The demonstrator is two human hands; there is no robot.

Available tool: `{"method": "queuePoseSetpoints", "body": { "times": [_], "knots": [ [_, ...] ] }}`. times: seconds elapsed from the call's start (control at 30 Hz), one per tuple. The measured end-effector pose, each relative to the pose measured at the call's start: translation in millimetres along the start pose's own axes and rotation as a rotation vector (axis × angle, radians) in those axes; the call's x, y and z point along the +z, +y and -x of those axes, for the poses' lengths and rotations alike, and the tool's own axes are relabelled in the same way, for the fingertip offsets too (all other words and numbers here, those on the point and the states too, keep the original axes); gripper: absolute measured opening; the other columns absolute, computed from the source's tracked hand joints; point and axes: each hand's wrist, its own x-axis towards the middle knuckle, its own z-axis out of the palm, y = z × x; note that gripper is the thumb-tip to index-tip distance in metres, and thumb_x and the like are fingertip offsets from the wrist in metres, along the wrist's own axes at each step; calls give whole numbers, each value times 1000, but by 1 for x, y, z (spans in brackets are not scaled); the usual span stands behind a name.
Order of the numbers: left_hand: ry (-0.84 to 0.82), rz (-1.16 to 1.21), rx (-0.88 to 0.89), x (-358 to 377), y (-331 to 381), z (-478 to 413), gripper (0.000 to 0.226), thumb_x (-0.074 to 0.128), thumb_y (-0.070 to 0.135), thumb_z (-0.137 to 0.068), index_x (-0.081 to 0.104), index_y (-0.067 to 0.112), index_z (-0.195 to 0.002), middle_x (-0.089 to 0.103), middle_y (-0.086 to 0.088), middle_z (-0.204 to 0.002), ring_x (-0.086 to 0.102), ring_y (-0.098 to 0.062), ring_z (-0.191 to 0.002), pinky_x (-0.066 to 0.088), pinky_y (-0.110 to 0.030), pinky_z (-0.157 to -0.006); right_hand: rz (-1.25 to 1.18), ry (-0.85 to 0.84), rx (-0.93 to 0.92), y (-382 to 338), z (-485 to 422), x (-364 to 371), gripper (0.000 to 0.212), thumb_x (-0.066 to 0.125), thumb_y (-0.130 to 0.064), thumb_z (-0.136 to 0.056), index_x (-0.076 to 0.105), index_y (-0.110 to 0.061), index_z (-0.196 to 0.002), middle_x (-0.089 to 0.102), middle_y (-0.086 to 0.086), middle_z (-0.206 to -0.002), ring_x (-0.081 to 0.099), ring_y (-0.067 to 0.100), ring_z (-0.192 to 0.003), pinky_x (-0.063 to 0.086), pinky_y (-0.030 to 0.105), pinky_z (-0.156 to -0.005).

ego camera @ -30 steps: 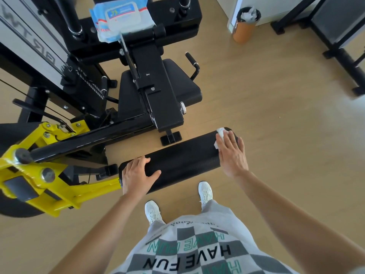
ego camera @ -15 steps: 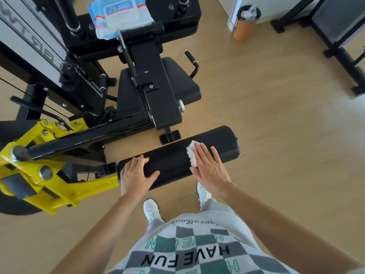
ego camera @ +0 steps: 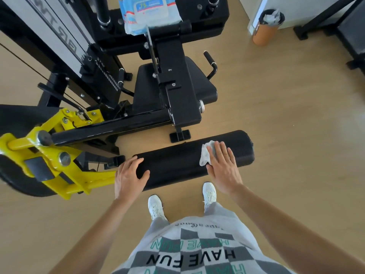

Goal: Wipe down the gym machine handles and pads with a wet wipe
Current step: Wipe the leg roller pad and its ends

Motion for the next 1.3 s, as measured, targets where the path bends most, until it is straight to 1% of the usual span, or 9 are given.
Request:
{"method": "queuePoseSetpoints", "body": {
  "times": [0.2, 0.33, 0.43, 0.6, 0.73, 0.9, 1.07, 1.2, 1.3],
  "knots": [
    [-44, 4, 19, 5, -11, 17, 66, 81, 26, -84, 57, 18, -145, 46, -3, -157, 45, -31, -140, 46, -51, -105, -3, -87, -110, -55, -6, 7, 77, 43, -51, -102, 7, -21, -163, 4, 13, -170, -5, 36, -156, 7, 54, -126],
    [-27, 55, 5, 12, -9, 20, 69, 82, 23, -83, 55, 13, -146, 45, -7, -158, 46, -34, -137, 48, -52, -106, -31, -69, -117, -54, -3, -1, 76, 43, -53, -100, 12, -20, -161, 14, 10, -169, 6, 34, -157, 17, 57, -124],
    [-22, 76, 3, 13, -9, 20, 68, 83, 21, -83, 56, 12, -145, 46, -8, -157, 46, -35, -135, 49, -52, -105, -66, -7, -138, -45, 6, -9, 71, 34, -53, -101, 13, -24, -162, 13, 7, -170, 8, 32, -157, 14, 53, -126],
    [-24, 91, -8, 15, -11, 20, 67, 80, 23, -85, 55, 14, -146, 43, -5, -159, 44, -32, -136, 50, -49, -104, -61, -62, -289, -65, 16, -1, 68, 33, -49, -104, 8, -27, -163, 4, 7, -171, -3, 27, -158, 10, 52, -127],
    [-36, 103, -9, 14, -11, 21, 67, 77, 24, -87, 52, 17, -148, 41, -3, -160, 42, -31, -139, 49, -48, -106, 9, -145, -270, -95, 9, 13, 73, 31, -51, -105, -2, -22, -163, -12, 6, -170, -16, 28, -156, 3, 53, -127],
    [-50, 80, 37, 11, -18, 22, 71, 77, 23, -86, 49, 18, -151, 40, -4, -161, 43, -32, -138, 49, -48, -104, 64, -149, -346, -125, -3, 15, 74, 27, -53, -105, -6, -22, -163, -14, 7, -170, -19, 27, -155, -1, 51, -126],
    [-29, 80, 65, 12, -21, 25, 69, 77, 20, -86, 51, 19, -150, 41, -4, -160, 45, -31, -137, 49, -46, -103, 72, -125, -299, -106, 2, 13, 70, 29, -49, -105, -2, -23, -163, -11, 4, -171, -14, 22, -156, 3, 52, -127],
    [-26, 98, 59, 14, -21, 26, 68, 76, 20, -86, 51, 20, -150, 41, -2, -160, 46, -30, -135, 51, -45, -100, 89, -80, -126, -77, 8, 8, 64, 26, -45, -106, 8, -21, -163, 0, 8, -171, -2, 25, -158, 10, 56, -126],
    [-41, 115, 51, 13, -21, 31, 68, 75, 19, -86, 51, 20, -150, 40, -1, -161, 46, -30, -136, 54, -44, -95, 90, -45, -4, -62, 11, 4, 65, 36, -44, -105, 15, -19, -161, 11, 11, -169, 7, 29, -157, 13, 55, -125]
  ]
}}
